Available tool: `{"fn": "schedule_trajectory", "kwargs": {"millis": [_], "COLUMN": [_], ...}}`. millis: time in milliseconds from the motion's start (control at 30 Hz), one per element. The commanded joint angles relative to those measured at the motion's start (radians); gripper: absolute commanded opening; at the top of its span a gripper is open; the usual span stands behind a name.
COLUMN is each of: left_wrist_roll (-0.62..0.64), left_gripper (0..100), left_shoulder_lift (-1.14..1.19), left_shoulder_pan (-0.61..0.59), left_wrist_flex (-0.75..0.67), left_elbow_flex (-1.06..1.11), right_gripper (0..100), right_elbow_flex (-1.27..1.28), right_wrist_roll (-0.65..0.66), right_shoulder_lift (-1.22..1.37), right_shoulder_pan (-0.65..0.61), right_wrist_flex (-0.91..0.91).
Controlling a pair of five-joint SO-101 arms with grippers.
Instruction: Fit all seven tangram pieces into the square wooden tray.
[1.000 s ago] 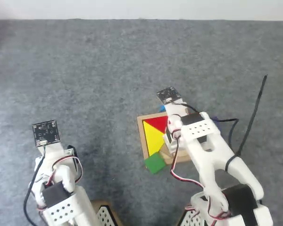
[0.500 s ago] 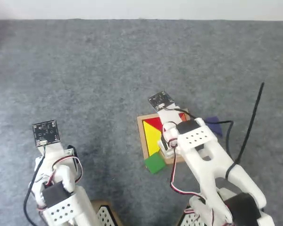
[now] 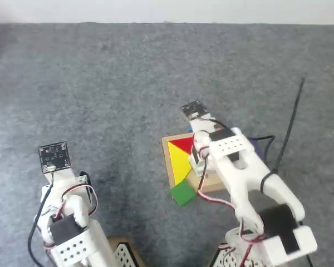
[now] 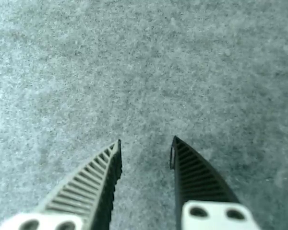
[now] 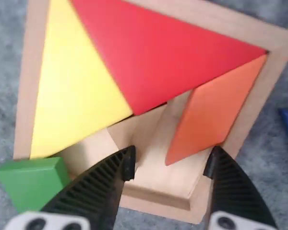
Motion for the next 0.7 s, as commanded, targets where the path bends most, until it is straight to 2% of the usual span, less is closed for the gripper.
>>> {"fn": "schedule_trajectory", "kwargs": {"millis": [0,667], "left_wrist_roll": [0.008,0.008], "left_gripper": [17,17], "left_shoulder_lift": [-0.018,-0.018], "left_shoulder_pan": [-0.006,-0.006], "left_wrist_flex": [0.005,0.005], "left_elbow_flex": [-0.004,-0.004], "right_gripper": [27.4,27.4], "right_elbow_flex": [-0.074,-0.198], "right_wrist_roll": [0.049,0.054], "right_shoulder_lift": [0.077,0.074], "right_shoulder_pan": [0.113,0.231], "right_wrist_flex": [-0.022,0.035]}}
